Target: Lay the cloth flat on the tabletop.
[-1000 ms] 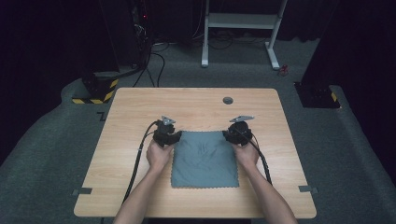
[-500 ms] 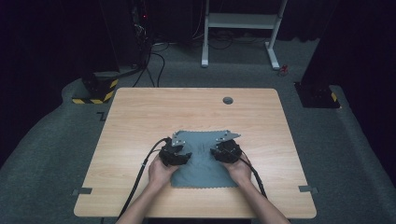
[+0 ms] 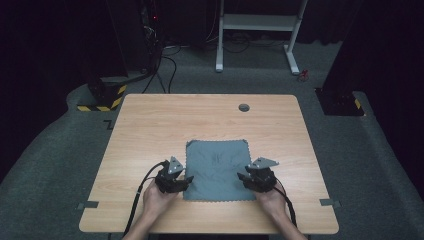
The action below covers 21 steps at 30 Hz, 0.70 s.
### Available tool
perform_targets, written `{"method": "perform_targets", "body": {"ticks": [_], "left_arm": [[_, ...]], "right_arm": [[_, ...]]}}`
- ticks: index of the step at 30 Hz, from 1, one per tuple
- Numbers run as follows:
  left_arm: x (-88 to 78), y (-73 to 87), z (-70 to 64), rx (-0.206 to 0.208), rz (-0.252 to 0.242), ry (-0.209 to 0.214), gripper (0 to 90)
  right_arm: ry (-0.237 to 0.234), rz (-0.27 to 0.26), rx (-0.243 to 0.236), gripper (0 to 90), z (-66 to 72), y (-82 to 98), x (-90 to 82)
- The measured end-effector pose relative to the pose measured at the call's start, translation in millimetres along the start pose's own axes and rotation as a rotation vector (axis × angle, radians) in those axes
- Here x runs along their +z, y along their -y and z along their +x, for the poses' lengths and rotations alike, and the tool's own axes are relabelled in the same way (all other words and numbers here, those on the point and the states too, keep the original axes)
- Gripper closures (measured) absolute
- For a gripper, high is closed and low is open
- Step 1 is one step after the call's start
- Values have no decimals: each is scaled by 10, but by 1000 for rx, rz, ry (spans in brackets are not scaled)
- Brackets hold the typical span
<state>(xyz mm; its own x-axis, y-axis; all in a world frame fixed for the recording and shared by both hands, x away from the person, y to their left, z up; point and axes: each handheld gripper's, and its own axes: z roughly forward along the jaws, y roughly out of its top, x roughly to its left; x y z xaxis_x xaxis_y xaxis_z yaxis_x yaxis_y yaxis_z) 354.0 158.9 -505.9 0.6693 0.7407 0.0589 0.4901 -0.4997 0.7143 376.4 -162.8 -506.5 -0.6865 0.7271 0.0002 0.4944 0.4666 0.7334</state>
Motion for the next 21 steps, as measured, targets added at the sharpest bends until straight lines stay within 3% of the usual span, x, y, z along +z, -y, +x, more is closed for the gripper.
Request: {"method": "perform_targets", "body": {"ticks": [1, 5, 10, 15, 17, 21], "left_arm": [[-19, 4, -35, 22, 9, -7, 456], [-36, 33, -118, 13, 5, 22, 455], [11, 115, -149, -36, 28, 44, 454], [-21, 188, -198, -39, 3, 6, 450], [-45, 199, -197, -61, 20, 18, 452], [-103, 264, -190, -54, 12, 14, 466]], "right_arm": [[-16, 0, -8, 587, 34, 56, -39], [-56, 2, -28, 642, 138, 242, -143], [-48, -9, -22, 662, 189, 381, -180], [-22, -10, -55, 645, 246, 420, -212], [-18, -11, -50, 645, 255, 431, -220], [-17, -9, -51, 641, 270, 446, -241]]}}
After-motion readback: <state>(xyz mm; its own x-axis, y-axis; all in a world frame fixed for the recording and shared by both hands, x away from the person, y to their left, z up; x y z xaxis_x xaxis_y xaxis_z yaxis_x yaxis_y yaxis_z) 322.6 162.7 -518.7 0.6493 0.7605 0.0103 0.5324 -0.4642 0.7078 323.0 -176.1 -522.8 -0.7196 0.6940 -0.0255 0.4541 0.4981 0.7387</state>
